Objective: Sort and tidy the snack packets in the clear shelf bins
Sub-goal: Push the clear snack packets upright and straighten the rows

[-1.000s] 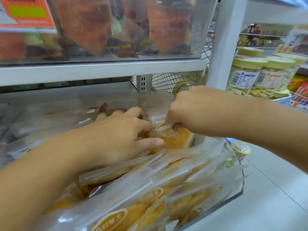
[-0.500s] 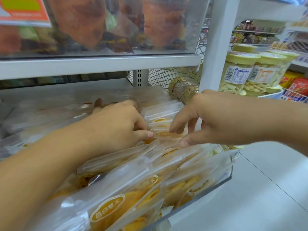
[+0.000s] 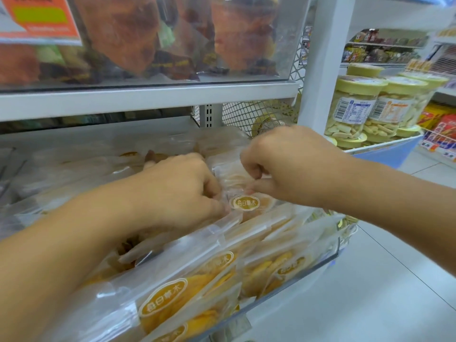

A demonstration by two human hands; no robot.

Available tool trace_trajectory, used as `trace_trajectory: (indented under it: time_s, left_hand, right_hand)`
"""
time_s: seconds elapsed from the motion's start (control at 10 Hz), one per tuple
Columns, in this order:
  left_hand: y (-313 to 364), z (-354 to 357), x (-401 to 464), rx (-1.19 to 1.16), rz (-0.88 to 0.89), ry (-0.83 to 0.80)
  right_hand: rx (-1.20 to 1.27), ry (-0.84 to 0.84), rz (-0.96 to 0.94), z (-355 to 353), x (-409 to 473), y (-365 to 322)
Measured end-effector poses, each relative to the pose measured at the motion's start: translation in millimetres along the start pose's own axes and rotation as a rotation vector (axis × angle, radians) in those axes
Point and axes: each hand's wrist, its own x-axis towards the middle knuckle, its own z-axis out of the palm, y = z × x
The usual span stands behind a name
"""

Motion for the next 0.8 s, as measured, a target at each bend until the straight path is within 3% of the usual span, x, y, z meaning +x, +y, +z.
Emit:
trace_trajectory:
  time_s: [0.1,0.2,0.3,0.4,0.5,0.6,0.7,0.8]
  left_hand:
    - [6,1,3,0.014,-0.045,0.061]
    - [5,2,3,-0.006,-0.055,0.031]
    - [2,2,3,-0.005,-0.062,-0.011]
    - [0,2,2,-0.031,-0.033,-0.064]
    - [-4,-3,1,-0.051,0.006,-0.141]
    - [-7,-6,-2,-0.110,0.090,-0.168]
    - [-7,-4,-1,-0.124,0.136,-0.171]
    - [-5,-3,1,-0.256,0.086,-0.113]
  right_hand:
    - [0.375,-0.039,0.030,-18,-11,7]
    - [0.702,-0.379,-0.028,-30,-22,16]
    - [0.785,-0.594,-0.004,-26,-21,26]
    - [0.706,-0.664,0.010,-22,-13,23]
    - [0.313,-0.485,0.012,-20,-7,14]
    - [0.329,-0.501,-0.122,-8,-1,18]
    - [0.128,-0.327,-0.183,6,-1,17]
    - [0.173,-0.269,-0.200,12,2,19]
